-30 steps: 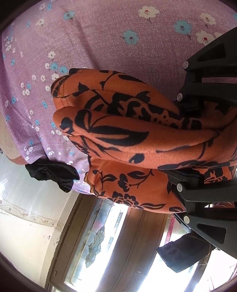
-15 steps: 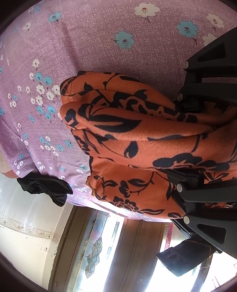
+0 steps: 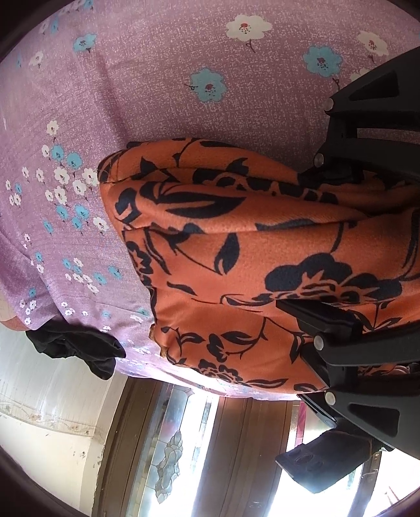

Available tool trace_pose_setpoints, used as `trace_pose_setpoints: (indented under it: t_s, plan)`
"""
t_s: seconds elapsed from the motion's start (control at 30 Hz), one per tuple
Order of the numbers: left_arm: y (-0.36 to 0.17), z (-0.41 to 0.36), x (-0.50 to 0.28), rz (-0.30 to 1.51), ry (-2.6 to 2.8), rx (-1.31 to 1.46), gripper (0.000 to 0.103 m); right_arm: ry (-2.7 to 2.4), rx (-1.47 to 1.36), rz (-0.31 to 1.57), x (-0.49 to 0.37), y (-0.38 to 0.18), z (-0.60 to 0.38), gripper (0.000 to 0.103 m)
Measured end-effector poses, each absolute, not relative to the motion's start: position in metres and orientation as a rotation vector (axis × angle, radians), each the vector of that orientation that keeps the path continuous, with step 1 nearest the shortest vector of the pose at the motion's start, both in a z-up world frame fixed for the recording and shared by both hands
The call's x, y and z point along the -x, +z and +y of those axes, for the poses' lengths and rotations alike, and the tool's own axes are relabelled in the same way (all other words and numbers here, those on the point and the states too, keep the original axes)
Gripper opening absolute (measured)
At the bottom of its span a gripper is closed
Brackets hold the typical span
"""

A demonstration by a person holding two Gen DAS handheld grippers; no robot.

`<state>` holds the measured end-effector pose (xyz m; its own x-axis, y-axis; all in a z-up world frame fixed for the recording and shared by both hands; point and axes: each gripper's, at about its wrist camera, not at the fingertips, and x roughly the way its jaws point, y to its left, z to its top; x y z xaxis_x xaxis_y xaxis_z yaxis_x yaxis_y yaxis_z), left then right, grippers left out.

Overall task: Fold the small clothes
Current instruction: 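Grasp the folded blouse with the left gripper while the right gripper holds it, then lay the folded orange blouse flat and open both grippers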

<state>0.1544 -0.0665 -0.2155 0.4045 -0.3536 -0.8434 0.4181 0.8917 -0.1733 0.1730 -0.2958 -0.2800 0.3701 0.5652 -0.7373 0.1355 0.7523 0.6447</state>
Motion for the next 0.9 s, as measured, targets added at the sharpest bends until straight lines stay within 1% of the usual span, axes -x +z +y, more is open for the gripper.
trace_pose_setpoints:
  t_s: [0.07,0.13,0.2,0.57,0.73,0.9]
  plan:
    - [-0.216,-0.067,-0.155,1.048,-0.486,-0.071,0.062,0.294,-0.702,1.178,-0.165,-0.279,-0.299,0.060]
    - [-0.217,-0.064,-0.156,1.047,-0.476,-0.074,0.068,0.281,-0.697,1.172,-0.158,-0.278,-0.302,0.060]
    - [-0.218,-0.062,-0.157,1.048,-0.463,-0.077,0.070,0.265,-0.682,1.165,-0.147,-0.275,-0.305,0.060]
    - [-0.212,-0.056,-0.139,0.983,-0.426,-0.155,0.073,0.166,-0.495,1.110,-0.101,-0.247,-0.300,0.061]
    - [-0.209,-0.049,-0.131,0.970,-0.406,-0.152,0.074,0.091,-0.397,1.037,-0.073,-0.227,-0.300,0.061]
    - [-0.208,-0.044,-0.123,0.959,-0.386,-0.156,0.074,0.034,-0.376,0.956,-0.051,-0.213,-0.308,0.061]
